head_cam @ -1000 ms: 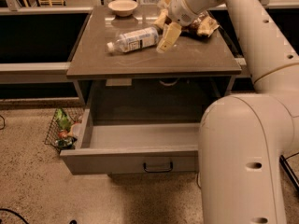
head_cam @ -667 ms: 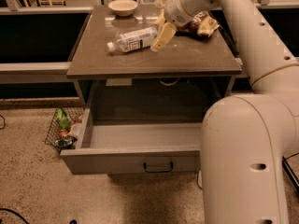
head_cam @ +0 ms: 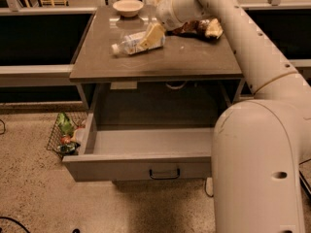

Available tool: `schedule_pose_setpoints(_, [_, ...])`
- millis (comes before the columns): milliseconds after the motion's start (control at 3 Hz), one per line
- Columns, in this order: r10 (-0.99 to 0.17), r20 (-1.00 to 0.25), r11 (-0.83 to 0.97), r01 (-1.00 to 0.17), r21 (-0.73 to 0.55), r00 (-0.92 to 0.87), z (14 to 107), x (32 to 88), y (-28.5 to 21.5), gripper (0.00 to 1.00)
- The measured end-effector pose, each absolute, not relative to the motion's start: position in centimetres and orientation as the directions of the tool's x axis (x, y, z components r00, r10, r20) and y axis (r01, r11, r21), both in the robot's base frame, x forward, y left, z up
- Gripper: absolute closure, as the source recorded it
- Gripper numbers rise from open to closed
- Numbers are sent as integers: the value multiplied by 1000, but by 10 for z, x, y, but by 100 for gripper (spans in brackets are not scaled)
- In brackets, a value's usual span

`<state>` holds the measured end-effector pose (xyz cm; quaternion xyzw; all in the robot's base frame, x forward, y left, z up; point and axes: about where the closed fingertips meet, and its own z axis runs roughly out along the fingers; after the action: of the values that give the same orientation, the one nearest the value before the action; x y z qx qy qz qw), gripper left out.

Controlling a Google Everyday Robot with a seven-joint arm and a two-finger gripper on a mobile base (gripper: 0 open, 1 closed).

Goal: Place blue plastic bottle into top drawer

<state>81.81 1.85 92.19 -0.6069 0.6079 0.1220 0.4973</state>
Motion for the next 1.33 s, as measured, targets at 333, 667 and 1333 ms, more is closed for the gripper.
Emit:
schedule_pose_setpoints(333, [-596, -787, 257, -891, -375, 159, 904, 823, 36, 0])
schedule_pose_setpoints(667, [-621, -781, 265, -921, -287, 65, 879, 828, 43, 0])
schedule_pose_setpoints(1333, [-654, -756, 285, -935, -210, -30, 849, 836, 37, 0])
